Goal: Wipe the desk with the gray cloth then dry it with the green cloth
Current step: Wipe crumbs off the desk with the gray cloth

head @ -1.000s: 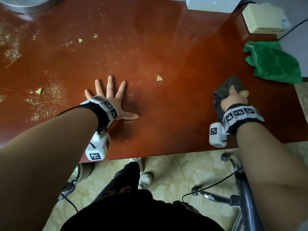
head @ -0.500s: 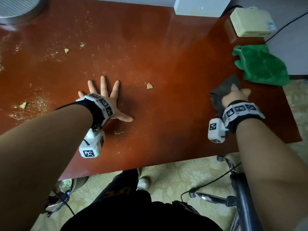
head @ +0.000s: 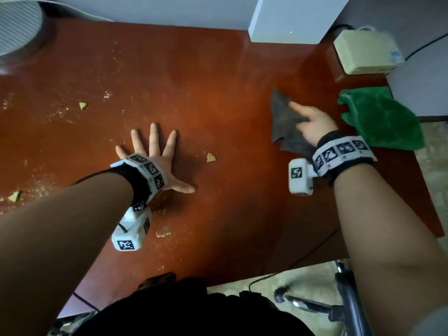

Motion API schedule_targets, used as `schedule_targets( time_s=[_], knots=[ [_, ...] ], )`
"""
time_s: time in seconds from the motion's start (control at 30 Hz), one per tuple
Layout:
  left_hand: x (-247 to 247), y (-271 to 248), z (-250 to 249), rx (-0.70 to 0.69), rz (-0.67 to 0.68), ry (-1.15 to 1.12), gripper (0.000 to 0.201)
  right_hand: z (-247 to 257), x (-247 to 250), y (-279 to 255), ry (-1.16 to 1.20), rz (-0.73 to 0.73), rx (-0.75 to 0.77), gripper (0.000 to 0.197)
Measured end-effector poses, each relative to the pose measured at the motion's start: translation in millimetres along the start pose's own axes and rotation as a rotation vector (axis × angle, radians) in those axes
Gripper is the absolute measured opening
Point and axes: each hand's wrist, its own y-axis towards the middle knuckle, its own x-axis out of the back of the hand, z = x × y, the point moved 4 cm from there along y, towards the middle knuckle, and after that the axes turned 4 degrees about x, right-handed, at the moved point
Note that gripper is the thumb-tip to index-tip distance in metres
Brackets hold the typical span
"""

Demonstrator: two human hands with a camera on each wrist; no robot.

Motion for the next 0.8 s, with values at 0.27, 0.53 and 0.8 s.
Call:
schedule_targets(
  time_s=[0.27, 0.53, 0.8],
  knots=[
    [1.0, 5.9, -0.5, -0.002, 0.007, 0.009, 0.138, -7.3, -27.1, 6.0, -0.325, 0.078, -0.001, 0.061],
    [4.5, 2.2, -1.4, -0.009, -0.013, 0.0, 0.14, 33.4, -55.1, -48.2, -0.08, 0.215, 0.275, 0.053],
    [-9.4, -19.2, 10.1, -0.111, -0.076, -0.004, 0.116, 26.9, -80.3, -84.2, -0.365, 0.216, -0.021, 0.065]
  ],
)
